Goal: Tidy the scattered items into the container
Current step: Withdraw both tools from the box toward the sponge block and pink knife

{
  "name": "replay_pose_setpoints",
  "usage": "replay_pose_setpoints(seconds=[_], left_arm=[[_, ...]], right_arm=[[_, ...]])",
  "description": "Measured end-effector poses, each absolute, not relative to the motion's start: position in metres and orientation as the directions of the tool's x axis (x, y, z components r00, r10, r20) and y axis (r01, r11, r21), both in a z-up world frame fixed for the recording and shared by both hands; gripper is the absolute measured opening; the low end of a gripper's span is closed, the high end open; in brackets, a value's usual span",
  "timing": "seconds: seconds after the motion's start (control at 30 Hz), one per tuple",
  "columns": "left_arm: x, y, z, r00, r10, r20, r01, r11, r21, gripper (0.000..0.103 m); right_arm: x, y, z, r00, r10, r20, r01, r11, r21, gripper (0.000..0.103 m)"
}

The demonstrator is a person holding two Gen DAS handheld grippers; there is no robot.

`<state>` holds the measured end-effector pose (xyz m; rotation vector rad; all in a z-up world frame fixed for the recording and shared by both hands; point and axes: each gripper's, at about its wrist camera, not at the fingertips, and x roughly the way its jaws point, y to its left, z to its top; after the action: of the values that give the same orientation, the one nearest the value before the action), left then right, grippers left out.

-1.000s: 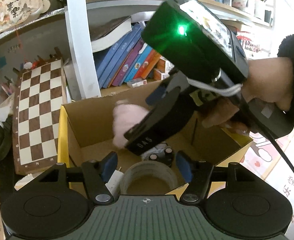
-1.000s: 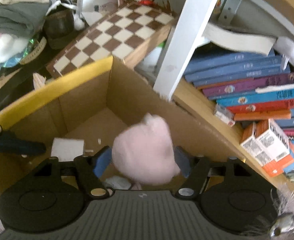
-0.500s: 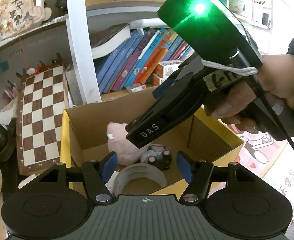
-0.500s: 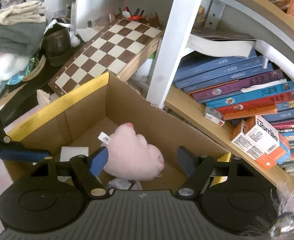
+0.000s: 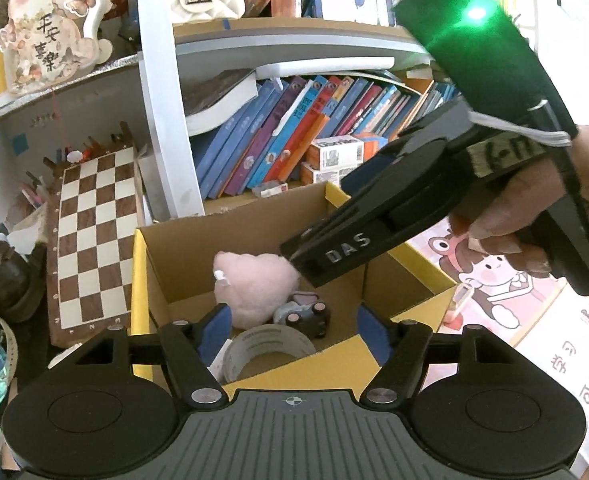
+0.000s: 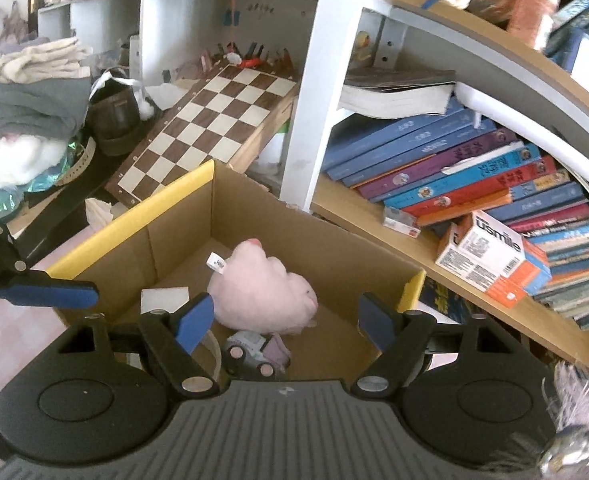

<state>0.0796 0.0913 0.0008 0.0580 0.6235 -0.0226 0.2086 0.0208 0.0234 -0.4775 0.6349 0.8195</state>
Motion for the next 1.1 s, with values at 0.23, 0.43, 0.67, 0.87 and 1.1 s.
replay_pose_setpoints(seconds=[0.23, 0.43, 0.67, 0.87, 1.1], left_arm=[[0.066, 0.089, 0.01, 0.827, -0.003, -0.562, 0.023, 0.999, 0.029, 0.074], [0.054, 0.085, 0.02, 0.842, -0.006, -0.54, 0.014, 1.0, 0.012, 0.076], [0.044, 0.075, 0.024, 0.849, -0.014, -0.529, 0.023, 1.0, 0.011, 0.078], [0.036, 0.063, 0.018, 0.852, -0.012, -0.523, 0.011, 1.0, -0.006, 0.08], [0.03, 0.05, 0.008, 0.843, -0.027, -0.537, 0.011, 0.999, -0.034, 0.084]], right_arm=[[0.188, -0.01, 0.036, 0.572, 0.515, -0.639, -0.744, 0.653, -0.14, 0.079], [0.167, -0.037, 0.042, 0.599, 0.514, -0.613, -0.717, 0.686, -0.125, 0.08], [0.145, -0.065, 0.04, 0.616, 0.5, -0.608, -0.689, 0.717, -0.109, 0.081], [0.129, -0.09, 0.026, 0.633, 0.456, -0.626, -0.638, 0.765, -0.088, 0.083], [0.119, -0.125, 0.011, 0.653, 0.395, -0.647, -0.561, 0.826, -0.062, 0.085]])
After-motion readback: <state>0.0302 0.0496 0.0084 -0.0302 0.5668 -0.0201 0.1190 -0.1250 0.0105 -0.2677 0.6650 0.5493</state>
